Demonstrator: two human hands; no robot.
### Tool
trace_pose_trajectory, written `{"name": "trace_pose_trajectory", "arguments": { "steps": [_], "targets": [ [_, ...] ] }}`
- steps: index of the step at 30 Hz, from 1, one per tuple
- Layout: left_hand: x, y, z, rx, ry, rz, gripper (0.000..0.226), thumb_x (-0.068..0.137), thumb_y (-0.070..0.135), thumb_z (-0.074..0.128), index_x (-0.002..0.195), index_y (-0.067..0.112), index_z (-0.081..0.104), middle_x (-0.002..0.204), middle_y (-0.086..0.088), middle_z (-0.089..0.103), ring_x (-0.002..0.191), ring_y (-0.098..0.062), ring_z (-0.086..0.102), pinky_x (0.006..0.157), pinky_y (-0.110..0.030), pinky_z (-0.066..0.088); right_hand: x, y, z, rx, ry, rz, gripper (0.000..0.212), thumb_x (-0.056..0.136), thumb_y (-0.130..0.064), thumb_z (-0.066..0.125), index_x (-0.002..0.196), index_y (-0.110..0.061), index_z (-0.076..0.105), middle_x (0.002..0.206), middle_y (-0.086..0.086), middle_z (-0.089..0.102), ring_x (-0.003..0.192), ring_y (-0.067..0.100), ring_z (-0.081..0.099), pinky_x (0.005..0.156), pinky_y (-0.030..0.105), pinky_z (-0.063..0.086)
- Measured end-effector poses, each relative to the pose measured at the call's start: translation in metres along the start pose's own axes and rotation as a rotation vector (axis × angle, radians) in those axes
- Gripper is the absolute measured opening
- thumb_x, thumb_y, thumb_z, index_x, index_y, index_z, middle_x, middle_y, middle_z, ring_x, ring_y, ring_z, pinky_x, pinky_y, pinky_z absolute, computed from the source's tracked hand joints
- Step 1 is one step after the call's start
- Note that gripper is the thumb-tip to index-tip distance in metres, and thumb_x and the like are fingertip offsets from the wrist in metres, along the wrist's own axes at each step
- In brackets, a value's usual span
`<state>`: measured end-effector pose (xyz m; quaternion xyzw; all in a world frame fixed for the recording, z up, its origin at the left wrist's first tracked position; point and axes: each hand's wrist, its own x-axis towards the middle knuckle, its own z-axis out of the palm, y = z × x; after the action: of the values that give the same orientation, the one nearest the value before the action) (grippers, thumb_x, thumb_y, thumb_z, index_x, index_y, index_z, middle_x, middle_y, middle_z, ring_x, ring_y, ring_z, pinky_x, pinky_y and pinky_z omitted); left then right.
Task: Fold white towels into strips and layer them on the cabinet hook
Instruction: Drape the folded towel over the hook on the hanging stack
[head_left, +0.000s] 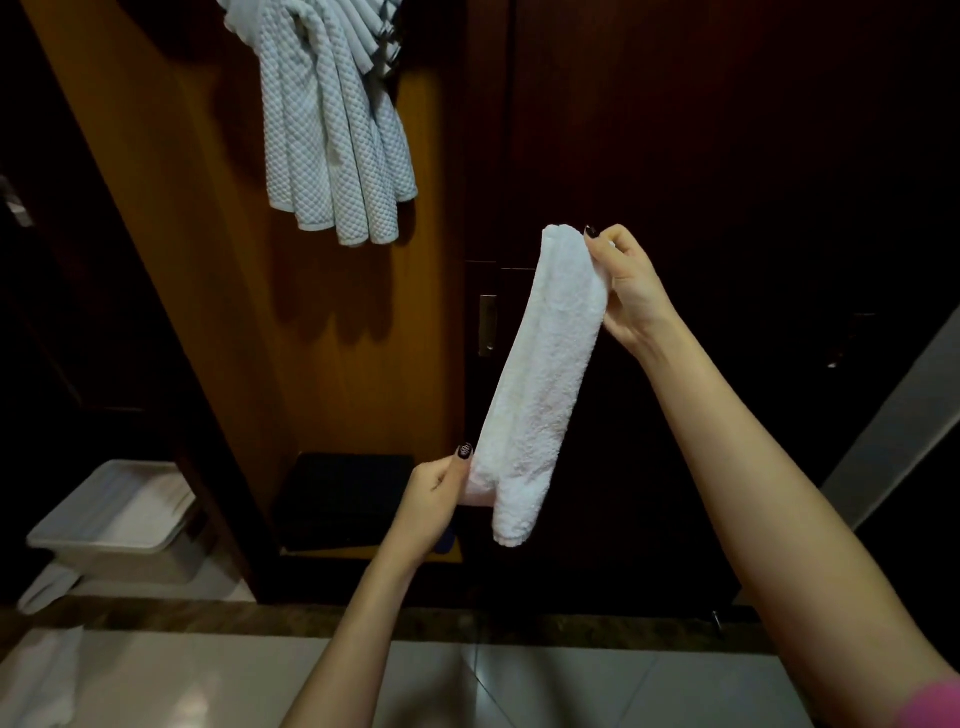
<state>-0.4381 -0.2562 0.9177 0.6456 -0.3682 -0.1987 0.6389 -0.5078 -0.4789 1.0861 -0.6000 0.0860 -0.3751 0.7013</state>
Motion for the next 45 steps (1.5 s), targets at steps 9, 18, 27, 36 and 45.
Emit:
{"name": "trace_pose_trajectory", "arguments": {
  "steps": [9, 18, 27, 36, 45],
  "targets": [
    [-0.001, 0.004, -0.023, 0.014, -0.135, -0.013, 0.024, 0.092, 0.007, 0.062, 0.073, 0.002, 0.075, 0.086, -0.002, 0.067, 0.078, -0.005, 0.062, 0.069, -0.017, 0.044, -0.003, 0.009, -0.014, 0.193, -0.132, 0.108, 0.039, 0.097, -0.017, 0.059, 0.059, -0.025, 0.052, 0.072, -0.007, 0.059, 0.069, 0.005, 0.06, 0.063, 0.022, 0.051],
    [0.006, -0.001, -0.035, 0.296, 0.042, 0.135, 0.036, 0.077, 0.01, 0.081, 0.054, 0.008, 0.054, 0.065, 0.01, 0.051, 0.059, -0.002, 0.045, 0.059, -0.018, 0.034, -0.003, 0.005, -0.017, 0.169, -0.27, 0.142, 0.038, 0.064, -0.036, 0.087, 0.064, -0.023, 0.052, 0.076, -0.002, 0.046, 0.067, 0.007, 0.052, 0.064, 0.021, 0.049],
    [-0.006, 0.028, -0.034, 0.5, -0.048, 0.456, 0.02, 0.089, 0.004, 0.065, 0.093, 0.023, 0.061, 0.088, 0.01, 0.054, 0.079, -0.006, 0.054, 0.068, -0.016, 0.041, 0.005, 0.0, -0.028, 0.35, -0.18, 0.103, 0.058, 0.051, -0.031, 0.097, 0.081, -0.019, 0.049, 0.084, -0.005, 0.061, 0.079, 0.007, 0.061, 0.078, 0.025, 0.053],
    [0.021, 0.053, -0.052, 0.64, 0.184, 0.403, 0.024, 0.09, -0.005, 0.055, 0.094, 0.011, 0.072, 0.091, 0.004, 0.056, 0.082, -0.011, 0.055, 0.072, -0.027, 0.045, 0.008, -0.013, -0.019, 0.345, -0.065, 0.023, 0.024, 0.093, -0.014, 0.06, 0.07, -0.018, 0.056, 0.066, -0.008, 0.061, 0.065, 0.004, 0.061, 0.065, 0.022, 0.054],
    [0.037, 0.049, -0.072, 0.668, 0.092, 0.353, 0.024, 0.088, -0.002, 0.061, 0.093, 0.018, 0.073, 0.091, 0.008, 0.052, 0.084, -0.005, 0.053, 0.068, -0.016, 0.04, 0.013, -0.001, -0.002, 0.033, 0.057, -0.028, 0.032, 0.094, -0.012, 0.061, 0.069, -0.017, 0.044, 0.063, -0.006, 0.054, 0.059, 0.005, 0.053, 0.057, 0.021, 0.047]
  ]
}}
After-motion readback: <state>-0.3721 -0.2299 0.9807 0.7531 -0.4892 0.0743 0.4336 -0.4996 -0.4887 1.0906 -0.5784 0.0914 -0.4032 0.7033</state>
